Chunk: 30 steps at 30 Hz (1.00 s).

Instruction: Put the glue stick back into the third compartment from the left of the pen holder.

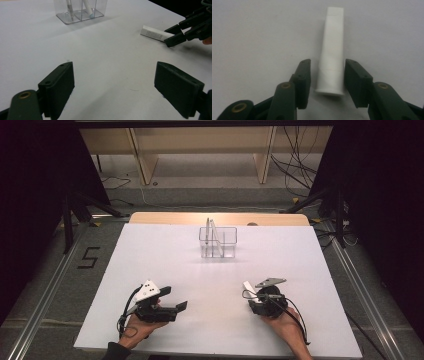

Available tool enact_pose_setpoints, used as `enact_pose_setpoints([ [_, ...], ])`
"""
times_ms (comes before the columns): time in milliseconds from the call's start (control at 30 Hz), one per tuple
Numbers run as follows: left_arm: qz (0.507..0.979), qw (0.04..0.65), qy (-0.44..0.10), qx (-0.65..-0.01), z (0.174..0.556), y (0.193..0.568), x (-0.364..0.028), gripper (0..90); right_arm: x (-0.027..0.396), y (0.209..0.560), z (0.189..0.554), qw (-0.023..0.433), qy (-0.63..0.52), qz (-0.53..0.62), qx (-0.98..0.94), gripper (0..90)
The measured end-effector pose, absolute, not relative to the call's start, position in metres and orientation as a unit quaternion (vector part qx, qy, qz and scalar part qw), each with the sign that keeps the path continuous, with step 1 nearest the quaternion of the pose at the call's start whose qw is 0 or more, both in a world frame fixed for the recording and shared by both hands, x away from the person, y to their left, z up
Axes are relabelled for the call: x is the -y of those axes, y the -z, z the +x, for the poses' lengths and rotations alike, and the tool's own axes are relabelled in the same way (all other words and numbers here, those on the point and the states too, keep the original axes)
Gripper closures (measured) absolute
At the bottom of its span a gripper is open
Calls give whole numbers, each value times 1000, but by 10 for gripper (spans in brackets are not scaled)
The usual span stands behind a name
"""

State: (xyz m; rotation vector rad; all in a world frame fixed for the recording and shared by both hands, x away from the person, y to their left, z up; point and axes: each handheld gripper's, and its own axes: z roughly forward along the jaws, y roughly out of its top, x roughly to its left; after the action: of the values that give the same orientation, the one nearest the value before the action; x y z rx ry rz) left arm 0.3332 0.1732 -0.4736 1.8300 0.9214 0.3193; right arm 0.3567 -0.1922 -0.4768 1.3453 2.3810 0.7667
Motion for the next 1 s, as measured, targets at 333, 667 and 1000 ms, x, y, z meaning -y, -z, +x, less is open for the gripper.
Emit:
enact_pose_setpoints([
  [333, 763, 506, -134, -379, 333, 474, -172, 159, 191, 476, 356, 155, -263, 469, -829, 646],
  [667, 764, 505, -134, -379, 333, 474, -173, 159, 190, 476, 355, 163, -260, 460, -833, 675],
  [1000, 764, 505, -134, -379, 333, 474, -173, 159, 191, 471, 354, 172, -275, 447, -834, 677],
])
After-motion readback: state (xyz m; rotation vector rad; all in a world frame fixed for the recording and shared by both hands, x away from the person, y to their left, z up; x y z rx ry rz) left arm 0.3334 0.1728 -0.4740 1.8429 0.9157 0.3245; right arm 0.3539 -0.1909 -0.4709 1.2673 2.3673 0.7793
